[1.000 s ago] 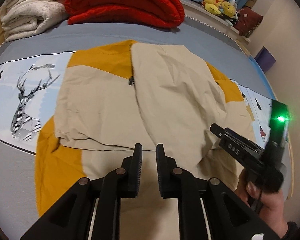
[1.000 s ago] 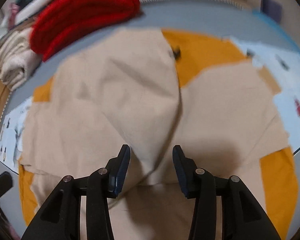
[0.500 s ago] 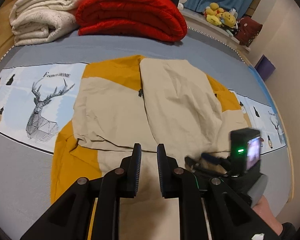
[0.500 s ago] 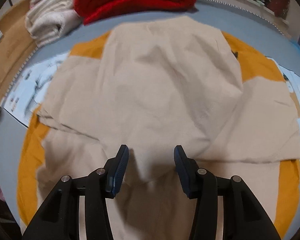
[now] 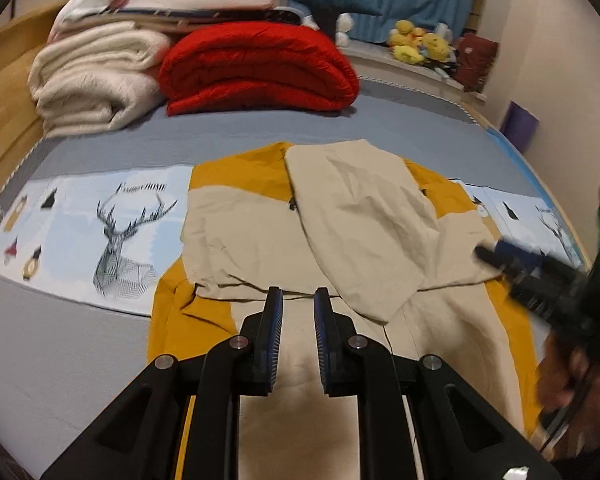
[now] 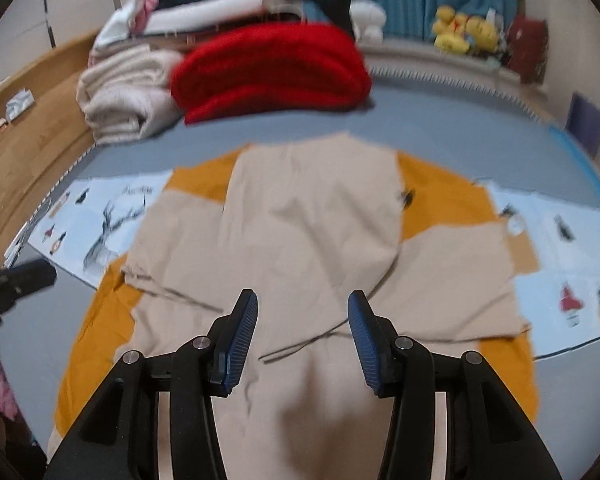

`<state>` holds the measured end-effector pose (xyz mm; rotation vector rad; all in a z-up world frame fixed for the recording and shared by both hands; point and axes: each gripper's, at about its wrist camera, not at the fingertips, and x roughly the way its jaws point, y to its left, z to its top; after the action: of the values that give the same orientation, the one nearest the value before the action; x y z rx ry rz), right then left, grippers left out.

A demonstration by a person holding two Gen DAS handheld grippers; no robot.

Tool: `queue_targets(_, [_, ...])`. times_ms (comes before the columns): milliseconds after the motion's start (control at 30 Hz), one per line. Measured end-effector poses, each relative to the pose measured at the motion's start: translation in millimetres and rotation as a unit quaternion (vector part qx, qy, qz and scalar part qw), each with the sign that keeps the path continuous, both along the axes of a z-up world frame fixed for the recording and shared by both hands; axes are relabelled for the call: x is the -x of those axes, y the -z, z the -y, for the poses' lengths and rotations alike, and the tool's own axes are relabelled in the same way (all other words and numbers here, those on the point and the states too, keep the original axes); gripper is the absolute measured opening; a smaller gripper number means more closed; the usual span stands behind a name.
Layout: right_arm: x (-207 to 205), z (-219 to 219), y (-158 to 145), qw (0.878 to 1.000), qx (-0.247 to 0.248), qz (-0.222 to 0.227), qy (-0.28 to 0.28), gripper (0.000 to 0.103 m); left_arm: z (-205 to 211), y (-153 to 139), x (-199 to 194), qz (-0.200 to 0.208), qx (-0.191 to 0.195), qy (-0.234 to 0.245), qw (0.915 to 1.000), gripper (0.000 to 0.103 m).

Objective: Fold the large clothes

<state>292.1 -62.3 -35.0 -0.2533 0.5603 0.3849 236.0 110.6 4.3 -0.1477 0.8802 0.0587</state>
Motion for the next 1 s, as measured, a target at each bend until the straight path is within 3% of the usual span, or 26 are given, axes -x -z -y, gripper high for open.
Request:
queue_targets(167, [37.2,28.7,-54.0,0.997,-0.055,0.049,0.012,0.048,-9.9,-22.2,29.4,0.039,-0.030,0.030,0.9983,0.013])
queue_targets(267, [66.3,59.7,-77.4,0.995,-0.061,0.077,0.029,0.048,-26.0,-26.0,48.3,0.032,-0.037,0.028,0.9984,0.013])
queue_targets(400, [88.7,109.2,-81.4,0.995,-0.052,0.073,0.049,0.047,-50.5,-20.4,87.5,0.013,-0.033,0.033,0.9988,0.013])
queue_targets(500, [99.6,151.7,-63.4,0.996,-0.040,0.048,0.071,0.045,-73.9,-3.8,125.4,-0.017,-0.026,0.033,0.9990,0.013])
queue_targets(633, [98.8,196.8,-17.6,0.995,-0.037,-0.024,0.090,0.045,-100.0,35.2,154.6,-0.075,0.021,0.014,0.9969,0.013])
queue_targets(733, [88.8,221.9,26.9,0.989,-0.028,-0.117,0.088,0.045,-105.6,71.5,156.3,-0.149,0.041,0.010,0.9879,0.013])
queue_targets(867, [91.8,249.3,59.8,0.983,-0.004,-0.150,0.105,0.045,-101.3,106.0,155.5,-0.205,0.057,0.018,0.9770,0.017])
queue_targets(1000, [93.3,276.6,84.2,0.971,-0.025,-0.206,0.118,0.045,-93.4,135.2,158.1,-0.256,0.054,0.034,0.9646,0.031])
